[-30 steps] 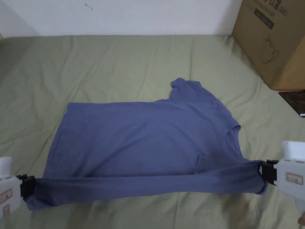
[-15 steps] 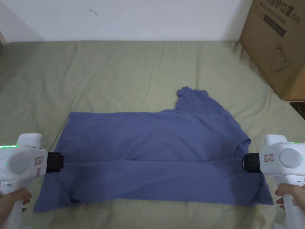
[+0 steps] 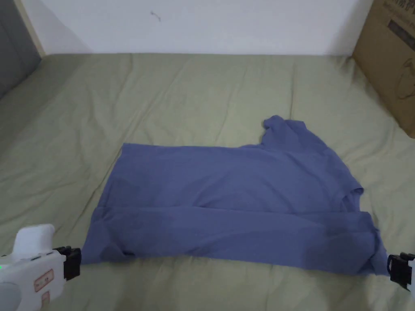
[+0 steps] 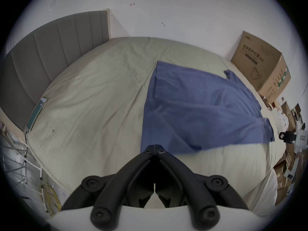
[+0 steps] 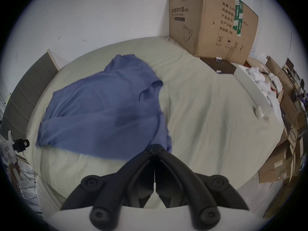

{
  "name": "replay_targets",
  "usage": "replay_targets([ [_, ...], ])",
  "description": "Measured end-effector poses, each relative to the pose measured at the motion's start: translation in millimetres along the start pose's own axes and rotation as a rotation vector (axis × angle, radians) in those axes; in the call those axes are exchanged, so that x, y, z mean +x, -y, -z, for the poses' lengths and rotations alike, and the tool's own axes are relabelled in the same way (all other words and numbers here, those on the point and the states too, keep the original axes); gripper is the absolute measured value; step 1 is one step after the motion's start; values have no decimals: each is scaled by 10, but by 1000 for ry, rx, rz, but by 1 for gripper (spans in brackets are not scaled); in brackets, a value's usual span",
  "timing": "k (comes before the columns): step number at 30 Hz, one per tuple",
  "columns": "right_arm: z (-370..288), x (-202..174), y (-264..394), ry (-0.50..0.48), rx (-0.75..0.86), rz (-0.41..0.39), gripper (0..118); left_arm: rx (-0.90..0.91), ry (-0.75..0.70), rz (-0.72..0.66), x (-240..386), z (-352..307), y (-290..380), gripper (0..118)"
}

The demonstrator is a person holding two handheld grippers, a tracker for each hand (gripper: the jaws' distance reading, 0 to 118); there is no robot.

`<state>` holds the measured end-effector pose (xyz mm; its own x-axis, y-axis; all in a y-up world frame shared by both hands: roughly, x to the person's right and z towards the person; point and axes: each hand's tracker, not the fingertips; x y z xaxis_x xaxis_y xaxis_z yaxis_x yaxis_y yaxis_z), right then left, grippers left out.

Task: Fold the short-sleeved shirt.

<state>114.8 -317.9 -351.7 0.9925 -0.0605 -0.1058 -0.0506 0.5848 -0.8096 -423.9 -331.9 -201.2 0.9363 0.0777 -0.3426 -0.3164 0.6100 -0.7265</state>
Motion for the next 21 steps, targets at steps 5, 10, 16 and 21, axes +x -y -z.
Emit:
replay_targets([
  [5, 90, 64, 133, -14, -30, 18, 0, 0, 13, -29, -51, 117, -78, 47],
  [10, 73, 69, 129, -30, -33, 28, 0, -67, -28, -58, -168, 550, -221, 65],
  [16, 169, 119, 180, -25, -74, 29, 0, -92, -33, -99, -176, 745, -194, 15],
  [21, 295, 230, 94, -45, -84, 50, 55, -125, -26, -70, -160, 716, -313, 4],
])
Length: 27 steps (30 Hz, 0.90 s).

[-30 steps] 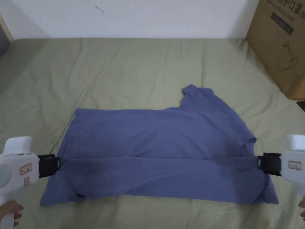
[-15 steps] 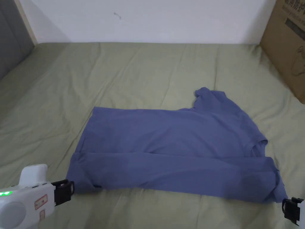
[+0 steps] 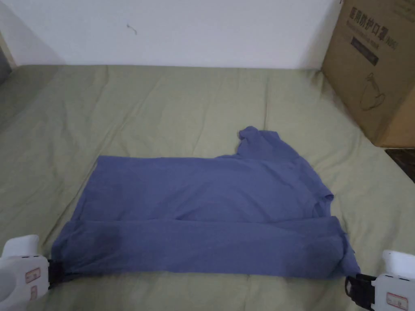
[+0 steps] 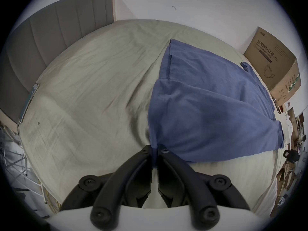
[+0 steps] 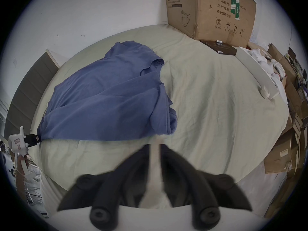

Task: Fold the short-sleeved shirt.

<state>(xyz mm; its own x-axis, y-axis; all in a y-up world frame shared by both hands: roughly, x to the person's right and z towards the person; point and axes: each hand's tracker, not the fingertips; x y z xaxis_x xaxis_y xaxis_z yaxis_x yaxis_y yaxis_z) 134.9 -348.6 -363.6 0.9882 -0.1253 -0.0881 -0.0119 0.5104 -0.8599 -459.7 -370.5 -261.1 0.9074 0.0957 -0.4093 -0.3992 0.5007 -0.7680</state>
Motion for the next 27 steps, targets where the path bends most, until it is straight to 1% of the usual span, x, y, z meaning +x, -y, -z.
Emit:
replay_targets([
  [2, 114, 70, -96, -16, -22, -2, 70, -5, 3, 18, -7, -33, -34, 4],
  [3, 93, 19, -136, 5, -30, -3, 83, -1, 3, 30, 3, -71, -38, 4],
  [5, 202, 49, -251, 5, -19, -20, 84, 4, 5, 37, 11, -134, -50, 4],
  [7, 377, 70, -370, -16, -23, -15, 84, 5, 6, 44, -16, -140, -93, 4],
  [8, 480, 85, -404, -21, -66, 20, 79, 5, 7, 45, -13, -153, -103, 4],
  [9, 586, 113, -441, -45, -109, 54, 62, 5, 6, 49, -12, -159, -121, 4],
  [10, 707, 166, -435, -89, -126, 67, 35, 8, 3, 56, -13, -159, -139, 4],
  [11, 809, 218, -424, -62, -131, 94, 26, 9, 3, 60, -5, -170, -150, 4],
  [12, 767, 211, -430, -67, -120, 84, 20, 9, -2, 68, 13, -193, -159, 4],
  [13, 681, 200, -435, -76, -107, 72, 9, 17, -6, 82, 26, -216, -165, 4],
  [14, 615, 187, -436, -107, -90, 82, 9, 22, -5, 91, 29, -233, -178, 4],
  [15, 553, 162, -427, -86, -90, 74, 9, 23, -8, 102, 33, -269, -188, 4],
  [17, 443, 155, -428, -78, -71, 31, 9, 27, 0, 109, 13, -356, -204, 3],
  [19, 264, 149, -434, -82, -67, 35, 9, 42, 13, 117, -32, -473, -214, 3],
  [21, 102, 139, -423, -72, -49, 22, 9, 53, 21, 112, -81, -614, -195, 3],
  [22, 7, 113, -406, -46, -48, -20, 9, 57, 18, 110, -109, -670, -177, 3],
  [23, -86, 85, -373, -27, -43, -44, 9, 60, 15, 114, -127, -729, -135, 3],
  [25, -238, 140, -250, -36, -51, -48, 9, 62, 5, 120, -175, -854, 5, 3],
  [27, -360, 168, -56, -31, -57, -19, 9, 46, 6, 113, -235, -915, 177, 3],
])
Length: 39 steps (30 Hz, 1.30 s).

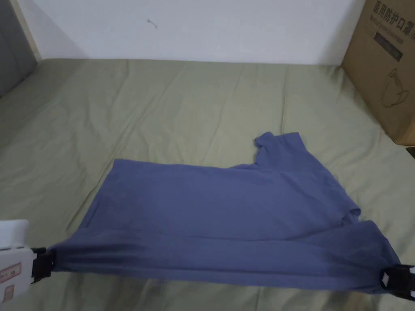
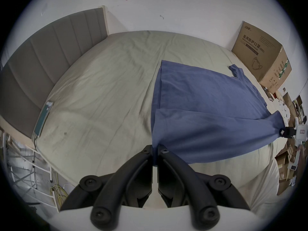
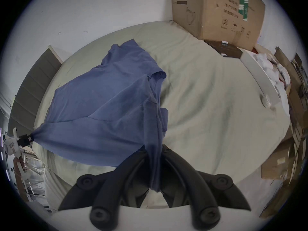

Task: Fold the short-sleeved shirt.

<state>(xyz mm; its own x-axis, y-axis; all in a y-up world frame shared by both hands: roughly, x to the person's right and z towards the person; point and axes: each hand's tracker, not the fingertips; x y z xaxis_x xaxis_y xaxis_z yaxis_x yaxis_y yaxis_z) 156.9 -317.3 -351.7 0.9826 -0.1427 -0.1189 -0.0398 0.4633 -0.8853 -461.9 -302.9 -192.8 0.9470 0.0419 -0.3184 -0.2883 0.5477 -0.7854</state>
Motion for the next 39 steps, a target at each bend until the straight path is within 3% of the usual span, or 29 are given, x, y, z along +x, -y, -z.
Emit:
replay_targets([
  [5, 143, 78, 566, 20, -55, -6, 9, -70, -50, -5, -47, 122, 409, 3],
  [7, 217, 154, 650, -16, -23, 81, 10, -57, -39, -45, -105, 206, 523, 4],
  [8, 253, 199, 641, -17, -4, 103, 19, -61, -45, -59, -119, 202, 522, 5],
  [9, 244, 193, 617, 18, -6, 113, 37, -46, -64, -73, -141, 179, 518, 10],
  [11, 208, 180, 573, 45, -2, 100, 85, -9, -58, -107, -160, 69, 466, 28],
  [13, 60, 151, 481, 52, 67, 58, 86, 45, -12, -136, -169, -80, 391, 44],
  [14, 2, 124, 440, 60, 82, 35, 86, 60, -7, -135, -153, -139, 357, 64],
  [15, -72, 80, 393, 73, 105, 12, 86, 80, 0, -134, -112, -200, 318, 77],
  [16, -136, 40, 357, 66, 127, -8, 85, 96, 14, -125, -68, -248, 282, 78],
  [18, -219, -38, 311, 40, 154, -29, 66, 127, 56, -112, 23, -317, 217, 74],
  [19, -231, -85, 300, 35, 159, -39, 46, 128, 70, -112, 72, -333, 201, 65],
  [20, -252, -154, 306, 44, 159, -42, 19, 137, 87, -106, 105, -336, 197, 38],
  [21, -226, -197, 319, 51, 162, -55, 7, 140, 103, -88, 146, -343, 188, 9],
  [22, -175, -226, 337, 55, 156, -58, 6, 126, 89, -75, 235, -247, 182, 0],
  [23, -130, -237, 347, 54, 138, -56, 0, 101, 68, -44, 298, -179, 173, 0],
  [30, 50, -298, 275, 34, 94, -12, 0, 51, 112, -45, 289, -174, 204, 0],
  [37, 197, -320, -741, -15, 193, -24, 0, 73, 89, -29, 906, 259, -215, 0],
  [38, 241, -326, -938, -52, 206, -26, 5, 73, 88, -26, 1096, 314, -245, 0],
  [39, 311, -334, -1188, -85, 204, -19, 31, 67, 88, -22, 830, 339, -314, 0],
])
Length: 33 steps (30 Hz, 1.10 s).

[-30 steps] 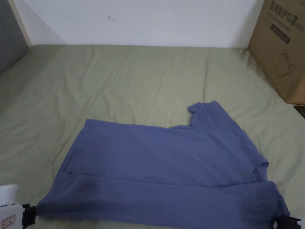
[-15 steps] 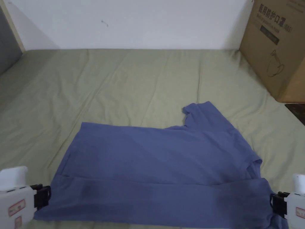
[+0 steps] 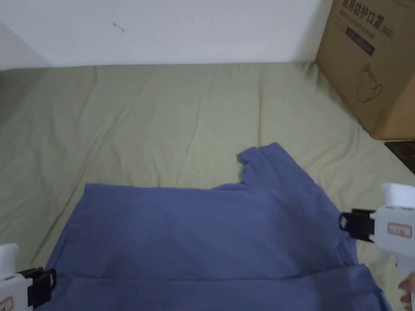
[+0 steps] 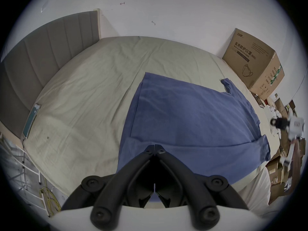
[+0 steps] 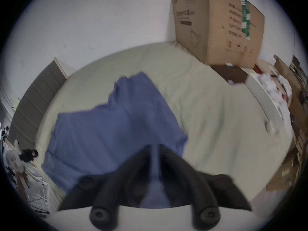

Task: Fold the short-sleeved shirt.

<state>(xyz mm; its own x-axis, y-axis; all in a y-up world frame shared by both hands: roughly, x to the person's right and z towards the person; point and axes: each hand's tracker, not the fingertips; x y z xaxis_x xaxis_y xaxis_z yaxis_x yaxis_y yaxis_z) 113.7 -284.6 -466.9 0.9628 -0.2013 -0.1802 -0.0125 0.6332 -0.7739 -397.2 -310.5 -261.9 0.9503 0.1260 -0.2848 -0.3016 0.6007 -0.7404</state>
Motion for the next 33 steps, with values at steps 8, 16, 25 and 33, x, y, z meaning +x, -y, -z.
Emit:
replay_targets([
  [8, 1368, -5, -967, 126, -149, -116, 100, -38, 1, 2, -37, 317, -193, 0],
  [16, 2034, 102, -897, 137, -288, -41, 63, -91, -10, -10, -64, 481, -233, 0],
  [25, 1931, -87, -895, 148, -271, -139, 1, -67, -3, -1, -220, 579, -555, 0],
  [33, 1896, -77, -914, 142, -263, -140, 1, -42, -19, 29, -417, 1041, -1094, 100],
])
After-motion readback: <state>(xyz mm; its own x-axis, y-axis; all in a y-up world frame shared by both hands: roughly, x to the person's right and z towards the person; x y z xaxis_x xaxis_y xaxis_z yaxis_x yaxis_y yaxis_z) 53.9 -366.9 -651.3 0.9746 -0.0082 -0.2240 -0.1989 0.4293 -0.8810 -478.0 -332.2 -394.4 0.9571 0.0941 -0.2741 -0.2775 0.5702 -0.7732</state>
